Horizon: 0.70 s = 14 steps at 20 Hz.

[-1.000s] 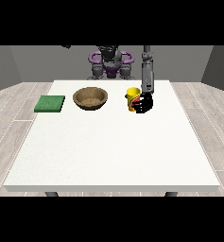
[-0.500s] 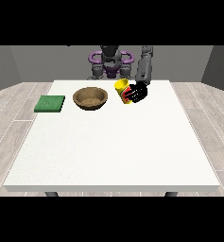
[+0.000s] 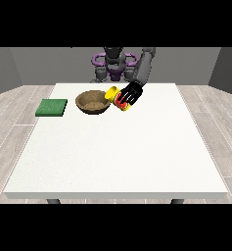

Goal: Pick the cup and pour the ball into the bowl, then pick the bowl and place it on the pad

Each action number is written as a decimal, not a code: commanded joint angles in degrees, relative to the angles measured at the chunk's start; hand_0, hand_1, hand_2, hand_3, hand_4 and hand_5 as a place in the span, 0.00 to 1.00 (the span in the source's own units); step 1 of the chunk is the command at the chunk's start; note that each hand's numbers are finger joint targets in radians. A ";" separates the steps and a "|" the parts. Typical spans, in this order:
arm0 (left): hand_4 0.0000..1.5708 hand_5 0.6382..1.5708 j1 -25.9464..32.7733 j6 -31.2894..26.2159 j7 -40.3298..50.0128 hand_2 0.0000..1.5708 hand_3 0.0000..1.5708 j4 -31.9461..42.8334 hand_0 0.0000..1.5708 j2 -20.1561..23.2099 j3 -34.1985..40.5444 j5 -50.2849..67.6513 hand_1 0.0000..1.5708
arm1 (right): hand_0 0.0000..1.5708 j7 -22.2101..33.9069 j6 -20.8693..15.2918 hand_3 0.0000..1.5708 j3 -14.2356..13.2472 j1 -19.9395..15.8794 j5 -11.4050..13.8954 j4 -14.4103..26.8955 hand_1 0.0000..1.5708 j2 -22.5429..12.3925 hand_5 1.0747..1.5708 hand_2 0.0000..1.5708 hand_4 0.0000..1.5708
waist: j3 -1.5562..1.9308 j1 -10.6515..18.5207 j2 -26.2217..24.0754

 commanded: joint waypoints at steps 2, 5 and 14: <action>0.60 0.99 -3.29 2.41 7.65 1.00 1.00 2.22 0.90 -1.61 -4.08 -6.65 0.90 | 0.00 -1.63 0.54 0.00 -0.84 0.33 1.21 2.81 0.00 -0.11 0.98 0.00 0.21 | -0.04 1.83 -0.69; 0.54 0.99 -6.17 10.13 12.09 1.00 1.00 5.41 0.87 1.05 -6.95 -13.55 0.87 | 0.00 -1.45 -0.93 0.00 1.94 -1.92 1.79 1.41 0.00 1.95 0.98 0.00 0.21 | -0.03 0.21 1.71; 0.62 0.90 -12.84 8.74 33.66 0.91 0.91 17.02 0.84 -7.31 -24.47 -37.21 0.84 | 0.00 -3.29 0.69 0.00 3.25 -0.76 4.35 10.72 0.00 2.50 0.99 0.00 0.24 | 0.10 1.45 -5.50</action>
